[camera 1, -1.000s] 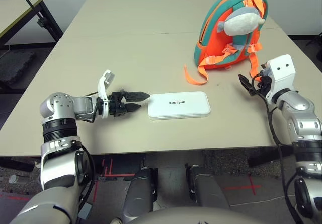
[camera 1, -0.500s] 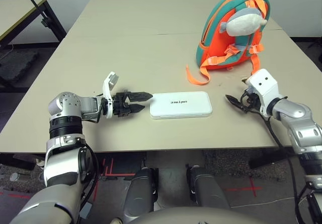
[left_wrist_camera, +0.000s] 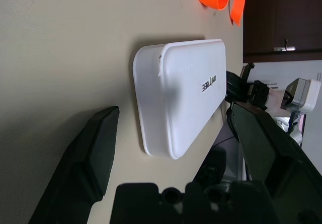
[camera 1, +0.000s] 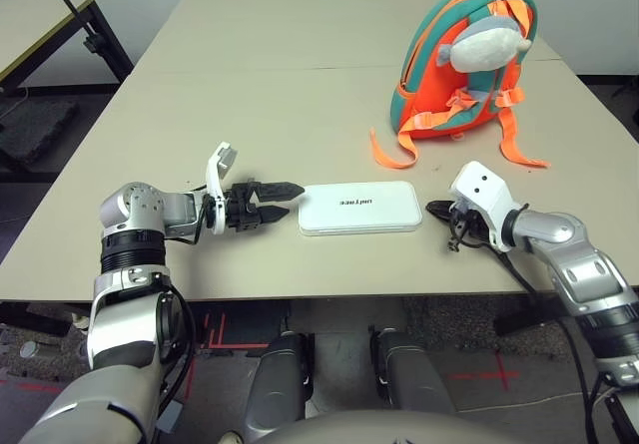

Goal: Put the pencil case into the backpack and zip it.

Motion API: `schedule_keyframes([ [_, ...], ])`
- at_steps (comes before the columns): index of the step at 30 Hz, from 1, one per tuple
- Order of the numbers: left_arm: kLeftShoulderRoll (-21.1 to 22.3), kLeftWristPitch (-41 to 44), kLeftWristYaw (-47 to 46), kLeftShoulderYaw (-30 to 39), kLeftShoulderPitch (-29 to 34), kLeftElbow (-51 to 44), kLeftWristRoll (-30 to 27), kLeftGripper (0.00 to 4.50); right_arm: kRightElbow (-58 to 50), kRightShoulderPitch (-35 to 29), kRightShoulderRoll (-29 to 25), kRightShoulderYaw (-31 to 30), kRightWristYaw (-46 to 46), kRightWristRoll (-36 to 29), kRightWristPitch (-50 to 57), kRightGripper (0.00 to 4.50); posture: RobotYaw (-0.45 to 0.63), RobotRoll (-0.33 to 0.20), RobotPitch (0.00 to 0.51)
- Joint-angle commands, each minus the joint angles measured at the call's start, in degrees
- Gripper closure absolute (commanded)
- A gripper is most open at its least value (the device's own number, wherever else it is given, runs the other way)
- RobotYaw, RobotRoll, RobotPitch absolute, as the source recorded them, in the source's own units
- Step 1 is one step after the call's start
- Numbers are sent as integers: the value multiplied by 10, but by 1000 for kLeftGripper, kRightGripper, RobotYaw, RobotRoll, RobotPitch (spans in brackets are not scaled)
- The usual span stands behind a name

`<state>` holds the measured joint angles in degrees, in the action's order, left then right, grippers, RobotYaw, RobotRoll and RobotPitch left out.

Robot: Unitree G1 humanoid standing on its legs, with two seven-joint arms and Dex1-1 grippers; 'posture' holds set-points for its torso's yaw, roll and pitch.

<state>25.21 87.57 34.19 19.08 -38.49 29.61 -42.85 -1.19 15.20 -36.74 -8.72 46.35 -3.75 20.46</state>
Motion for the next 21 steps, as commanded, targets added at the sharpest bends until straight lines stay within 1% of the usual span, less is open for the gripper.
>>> schedule_keyframes([
  [1,-5,6,-8,-17,19,6,17,0,-12,8,7,-15,8,2,4,4454,-175,0,126],
  [10,-7,1,-4,-30,31,-12,21,0,-21,22,43,-38,4,11,-2,4454,-172,0,123],
  [21,-5,-8,0,-40,35,-18,24,0,-23,36,69,-47,-1,23,-4,4454,-173,0,126],
])
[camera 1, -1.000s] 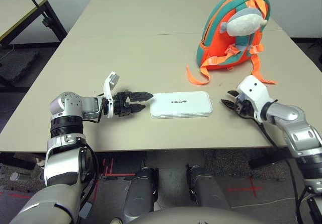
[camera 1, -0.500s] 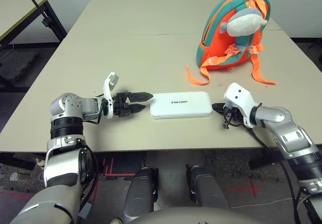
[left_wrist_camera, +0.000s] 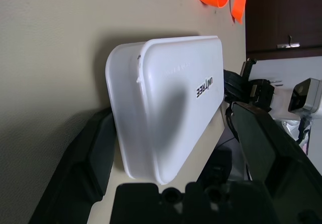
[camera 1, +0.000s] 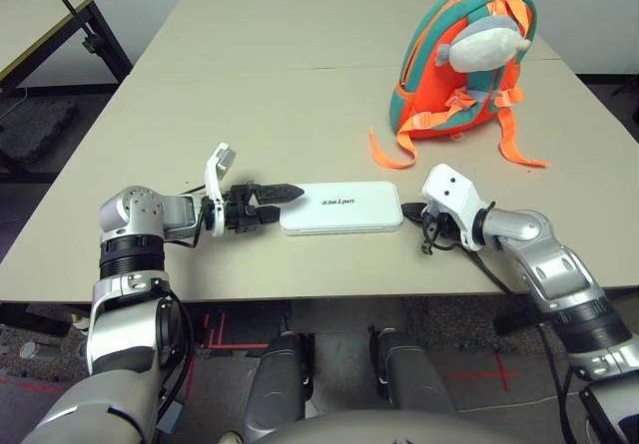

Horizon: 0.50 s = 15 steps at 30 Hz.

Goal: Put the pencil case into the backpack and zip it.

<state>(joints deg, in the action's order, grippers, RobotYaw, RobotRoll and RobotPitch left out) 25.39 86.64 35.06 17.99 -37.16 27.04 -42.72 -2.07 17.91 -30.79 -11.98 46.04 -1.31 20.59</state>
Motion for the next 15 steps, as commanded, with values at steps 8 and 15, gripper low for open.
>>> schedule_keyframes([
  [8,-9,-12,-12,-31,25,10,25,0,-19,20,32,-28,-2,6,-5,4454,-171,0,124],
  [15,-9,-16,-11,-32,28,4,24,0,-19,26,38,-29,-3,6,-8,4454,-170,0,123],
])
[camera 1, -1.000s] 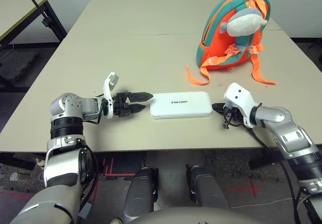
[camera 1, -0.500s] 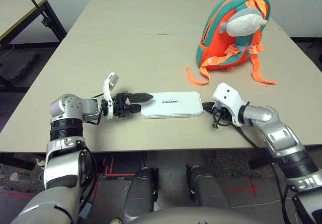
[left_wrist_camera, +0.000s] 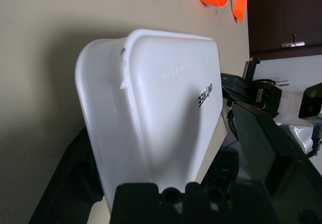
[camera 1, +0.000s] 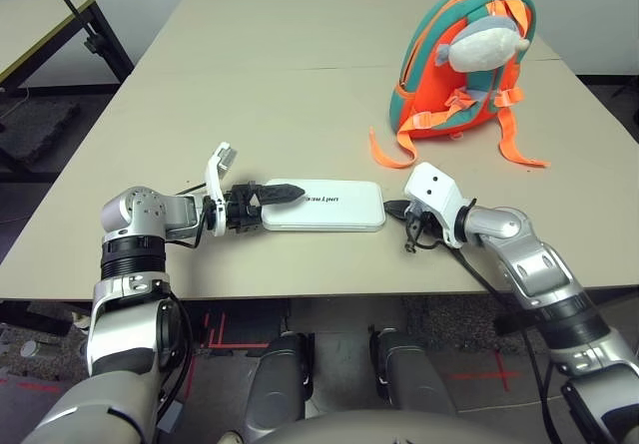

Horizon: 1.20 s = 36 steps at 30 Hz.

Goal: Put the pencil case into the backpack and zip it.

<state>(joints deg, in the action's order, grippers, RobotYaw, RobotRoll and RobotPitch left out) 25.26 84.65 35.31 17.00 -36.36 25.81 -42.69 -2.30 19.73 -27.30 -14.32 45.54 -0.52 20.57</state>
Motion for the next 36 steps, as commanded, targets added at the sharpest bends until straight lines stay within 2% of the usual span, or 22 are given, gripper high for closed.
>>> schedule_keyframes([
  [1,-8,3,-15,-21,20,17,24,0,-16,9,3,-6,3,-2,-8,4454,-169,0,123],
  [4,-13,-13,-27,-6,15,26,29,574,-13,10,1,-5,3,-1,-11,4500,-170,0,123],
  [8,-15,-21,-31,2,13,30,33,2045,-12,10,0,-5,2,0,-12,4500,-168,0,125],
  [11,-16,-29,-33,9,12,24,31,2722,-9,10,-1,-6,2,2,-15,4500,-166,0,126],
  [13,-17,-34,-32,14,10,18,27,2986,-7,11,-1,-6,3,3,-16,4500,-165,0,127],
  [18,-19,-44,-34,28,0,0,18,3038,-2,11,-3,-7,3,6,-18,4500,-164,0,129],
  [21,-19,-68,-28,38,-8,-20,12,3071,3,12,-5,-6,1,10,-21,3887,-161,0,132],
  [25,-30,-125,-48,100,-55,-20,-10,3116,10,15,-10,-1,-5,17,-27,2509,-160,0,134],
  [27,-35,-139,-67,139,-96,-27,-36,3155,14,17,-18,5,-5,17,-26,1600,-159,0,134],
  [31,-36,-152,-91,167,-141,-37,-58,3157,12,16,-37,21,4,5,-4,216,-159,0,134],
  [32,-35,-158,-95,174,-152,-39,-62,3158,10,16,-44,29,9,-3,10,0,-159,0,134],
  [36,-30,-181,-108,188,-183,-47,-76,3162,11,16,-73,78,14,-35,71,0,-163,0,134],
])
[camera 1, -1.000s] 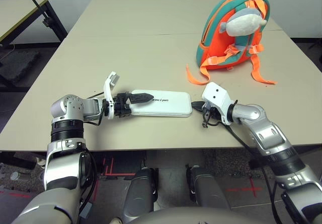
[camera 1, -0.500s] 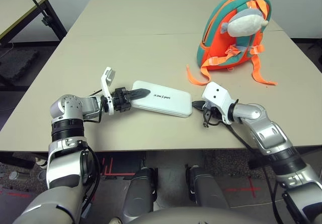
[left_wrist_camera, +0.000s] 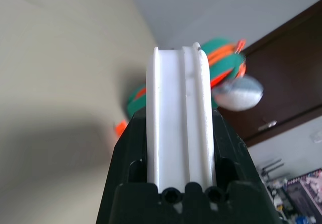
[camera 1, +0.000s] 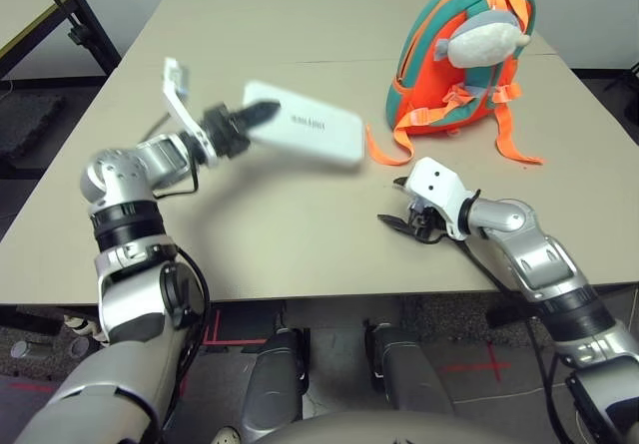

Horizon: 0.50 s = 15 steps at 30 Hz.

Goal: Put the pencil case into the backpack and zip it.

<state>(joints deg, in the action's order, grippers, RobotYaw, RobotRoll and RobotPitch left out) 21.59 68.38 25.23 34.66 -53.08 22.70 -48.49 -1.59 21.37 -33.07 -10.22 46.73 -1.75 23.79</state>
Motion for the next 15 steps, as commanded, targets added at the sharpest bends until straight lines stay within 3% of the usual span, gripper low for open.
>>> schedule_keyframes([
  [1,8,-28,-10,13,-22,-17,-19,3162,6,1,-20,52,-4,-29,53,0,-163,0,135],
  [8,16,-99,-21,13,-49,-11,-14,3163,30,17,-32,152,-61,-61,120,0,-170,0,135],
  [15,15,-220,-8,-10,-63,0,17,3163,67,64,-7,228,-141,-88,118,0,-175,0,133],
])
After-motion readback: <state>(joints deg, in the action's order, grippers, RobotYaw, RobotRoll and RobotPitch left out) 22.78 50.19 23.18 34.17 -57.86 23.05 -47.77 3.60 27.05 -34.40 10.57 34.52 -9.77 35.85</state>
